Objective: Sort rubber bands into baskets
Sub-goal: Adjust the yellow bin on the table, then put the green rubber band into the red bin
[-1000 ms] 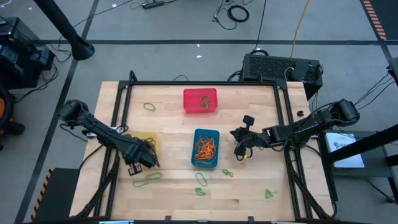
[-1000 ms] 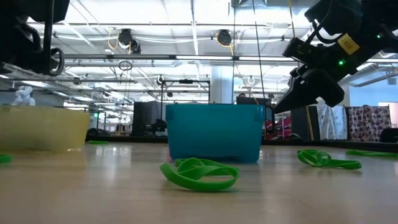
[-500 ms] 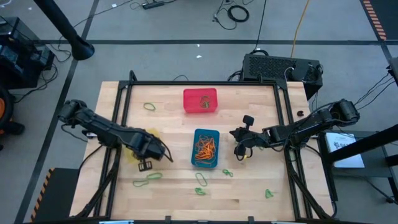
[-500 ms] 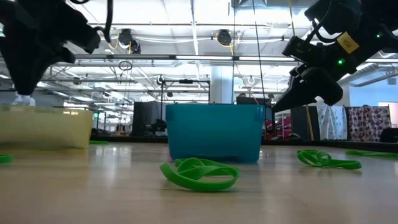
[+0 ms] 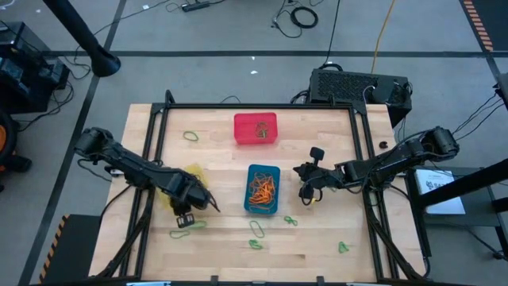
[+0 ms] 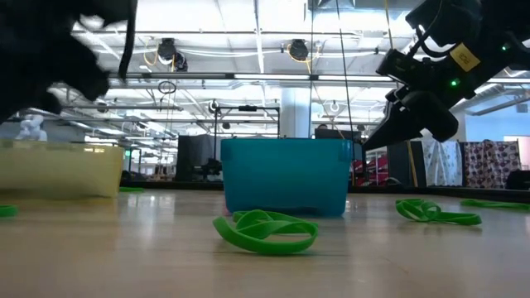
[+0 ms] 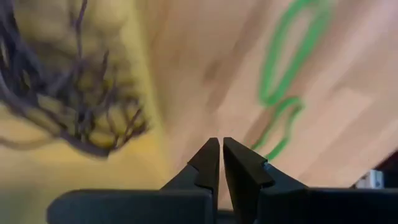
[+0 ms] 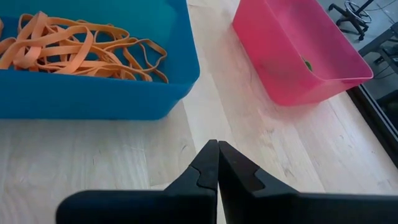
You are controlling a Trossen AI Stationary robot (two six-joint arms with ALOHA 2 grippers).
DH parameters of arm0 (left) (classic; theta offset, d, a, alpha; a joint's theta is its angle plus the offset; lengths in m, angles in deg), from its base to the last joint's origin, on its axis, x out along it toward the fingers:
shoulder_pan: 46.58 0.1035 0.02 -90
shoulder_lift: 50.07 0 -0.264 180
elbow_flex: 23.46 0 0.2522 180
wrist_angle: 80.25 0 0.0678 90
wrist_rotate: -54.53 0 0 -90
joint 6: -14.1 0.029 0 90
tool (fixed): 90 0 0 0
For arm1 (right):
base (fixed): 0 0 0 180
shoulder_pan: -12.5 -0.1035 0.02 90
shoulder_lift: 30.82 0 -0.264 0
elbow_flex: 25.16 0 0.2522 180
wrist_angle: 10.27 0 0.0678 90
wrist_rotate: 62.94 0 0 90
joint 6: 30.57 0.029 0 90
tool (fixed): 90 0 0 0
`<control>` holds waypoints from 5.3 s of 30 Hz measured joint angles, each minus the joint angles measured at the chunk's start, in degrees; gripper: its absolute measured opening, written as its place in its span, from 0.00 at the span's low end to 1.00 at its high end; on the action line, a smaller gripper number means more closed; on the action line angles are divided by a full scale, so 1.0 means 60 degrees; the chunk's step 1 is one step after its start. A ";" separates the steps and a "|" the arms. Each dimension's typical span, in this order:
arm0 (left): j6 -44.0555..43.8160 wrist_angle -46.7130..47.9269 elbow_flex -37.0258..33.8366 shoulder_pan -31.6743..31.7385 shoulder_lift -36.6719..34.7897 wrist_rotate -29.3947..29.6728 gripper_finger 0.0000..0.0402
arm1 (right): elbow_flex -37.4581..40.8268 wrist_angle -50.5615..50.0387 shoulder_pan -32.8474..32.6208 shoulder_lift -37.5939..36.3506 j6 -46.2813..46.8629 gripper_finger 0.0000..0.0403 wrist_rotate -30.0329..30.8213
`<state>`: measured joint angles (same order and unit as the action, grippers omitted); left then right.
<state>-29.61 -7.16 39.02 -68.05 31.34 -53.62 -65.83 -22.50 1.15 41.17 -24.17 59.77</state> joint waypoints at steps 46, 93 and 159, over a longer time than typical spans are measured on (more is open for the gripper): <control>1.0075 -0.9186 0.1858 0.2779 0.0842 0.3907 0.07 | 0.0000 -0.1180 -0.0004 -0.0073 0.1013 0.00 -0.1577; 0.9685 -1.3889 -0.1653 0.5695 -0.1070 0.1166 0.49 | -0.0299 -0.2127 0.1582 0.1768 0.1784 0.39 -0.3919; 0.7073 -2.2337 -0.0036 0.4680 0.5956 -0.2695 0.49 | -0.1392 0.3226 0.0936 0.0495 -0.0499 0.00 -0.4384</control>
<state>12.82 -141.18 38.81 -39.97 67.08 -69.79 -74.18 -3.15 6.76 44.14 -27.17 33.46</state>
